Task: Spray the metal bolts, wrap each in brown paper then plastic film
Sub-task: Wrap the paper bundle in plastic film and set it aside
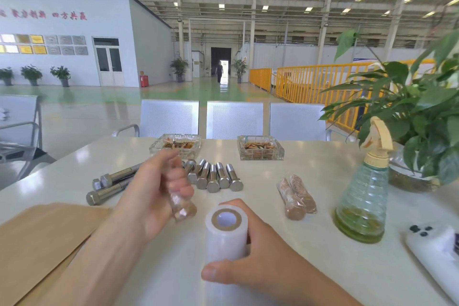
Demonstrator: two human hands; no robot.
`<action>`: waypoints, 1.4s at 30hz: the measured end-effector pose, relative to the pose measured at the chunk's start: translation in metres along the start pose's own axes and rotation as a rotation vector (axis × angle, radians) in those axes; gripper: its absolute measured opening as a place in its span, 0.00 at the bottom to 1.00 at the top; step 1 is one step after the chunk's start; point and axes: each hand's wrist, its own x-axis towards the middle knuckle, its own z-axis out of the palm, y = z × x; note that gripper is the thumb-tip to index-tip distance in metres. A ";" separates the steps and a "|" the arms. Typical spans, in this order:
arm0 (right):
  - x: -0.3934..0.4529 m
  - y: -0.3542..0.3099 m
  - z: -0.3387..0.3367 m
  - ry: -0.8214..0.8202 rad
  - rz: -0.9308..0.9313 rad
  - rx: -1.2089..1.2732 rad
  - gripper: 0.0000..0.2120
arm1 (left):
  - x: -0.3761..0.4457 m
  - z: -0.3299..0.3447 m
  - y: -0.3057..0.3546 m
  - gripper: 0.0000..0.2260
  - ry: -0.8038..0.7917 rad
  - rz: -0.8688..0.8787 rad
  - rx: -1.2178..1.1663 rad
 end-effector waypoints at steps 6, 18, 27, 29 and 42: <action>0.000 -0.008 -0.009 -0.004 -0.040 0.317 0.17 | 0.026 0.021 -0.015 0.06 -0.087 -0.153 0.461; 0.011 0.016 -0.058 0.824 0.208 0.807 0.35 | 0.092 0.090 -0.105 0.10 0.033 -0.018 1.155; 0.009 0.013 -0.068 0.809 0.095 0.854 0.27 | 0.065 0.084 -0.089 0.18 -0.330 0.001 1.344; 0.008 0.010 -0.068 0.732 0.067 0.905 0.19 | 0.056 0.076 -0.086 0.17 -0.471 -0.042 1.241; 0.005 -0.001 -0.044 0.383 0.110 0.631 0.23 | 0.009 0.045 -0.059 0.20 -0.353 0.331 0.887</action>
